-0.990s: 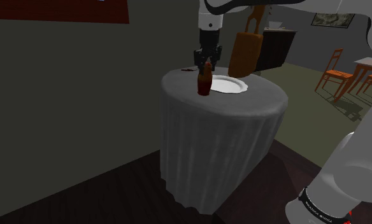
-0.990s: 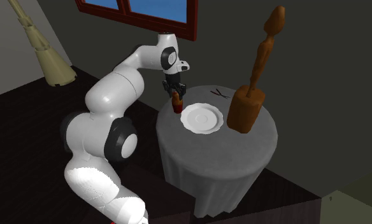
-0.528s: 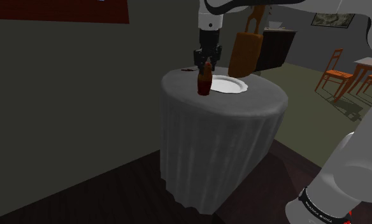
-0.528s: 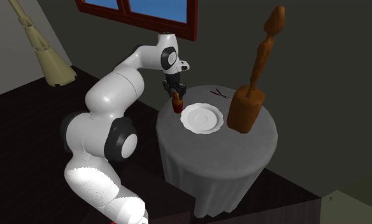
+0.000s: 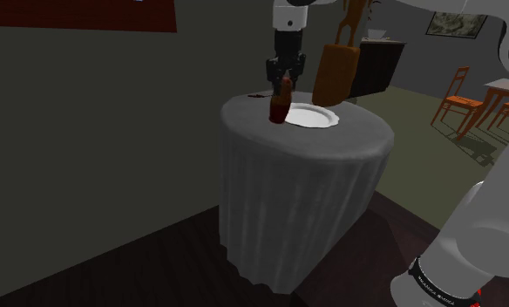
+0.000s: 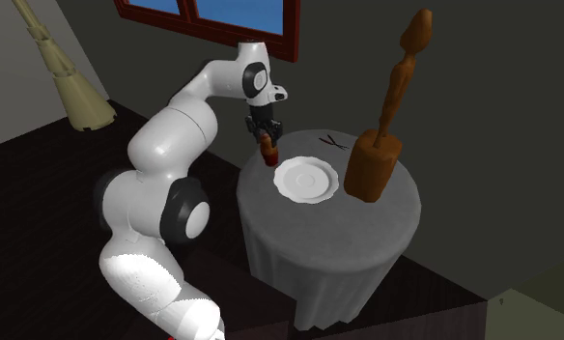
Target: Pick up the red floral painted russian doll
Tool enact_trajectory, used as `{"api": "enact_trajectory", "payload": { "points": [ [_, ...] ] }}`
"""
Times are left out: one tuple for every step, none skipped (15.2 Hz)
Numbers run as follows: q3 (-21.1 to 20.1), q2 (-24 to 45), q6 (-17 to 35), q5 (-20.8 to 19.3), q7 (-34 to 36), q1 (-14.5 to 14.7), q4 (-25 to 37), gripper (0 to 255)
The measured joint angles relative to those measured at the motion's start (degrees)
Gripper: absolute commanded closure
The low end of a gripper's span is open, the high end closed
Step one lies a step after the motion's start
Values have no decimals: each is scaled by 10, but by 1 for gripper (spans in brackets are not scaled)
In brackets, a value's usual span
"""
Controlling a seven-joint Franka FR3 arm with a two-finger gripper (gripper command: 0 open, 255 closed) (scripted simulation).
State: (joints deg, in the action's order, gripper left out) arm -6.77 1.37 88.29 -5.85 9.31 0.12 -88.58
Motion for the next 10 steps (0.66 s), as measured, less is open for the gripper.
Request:
{"api": "enact_trajectory", "payload": {
  "points": [
    [0, 2, -7, 0, 0, 0, 9, 255],
    [0, 5, -15, -1, -2, 0, 21, 255],
    [0, 7, -24, -1, -2, 0, 31, 255],
    [-1, 11, -34, -1, -2, 1, 45, 255],
    [-1, 16, -43, -2, -2, 1, 59, 255],
    [-1, 22, -52, -3, -3, 2, 74, 255],
    [-1, 24, -61, -3, -3, 2, 84, 255],
    [-2, 27, -70, -4, -4, 2, 97, 255],
    [-2, 31, -78, -4, -4, 3, 109, 255],
    [-2, 33, -83, -5, -4, 3, 116, 255]
  ]
}}
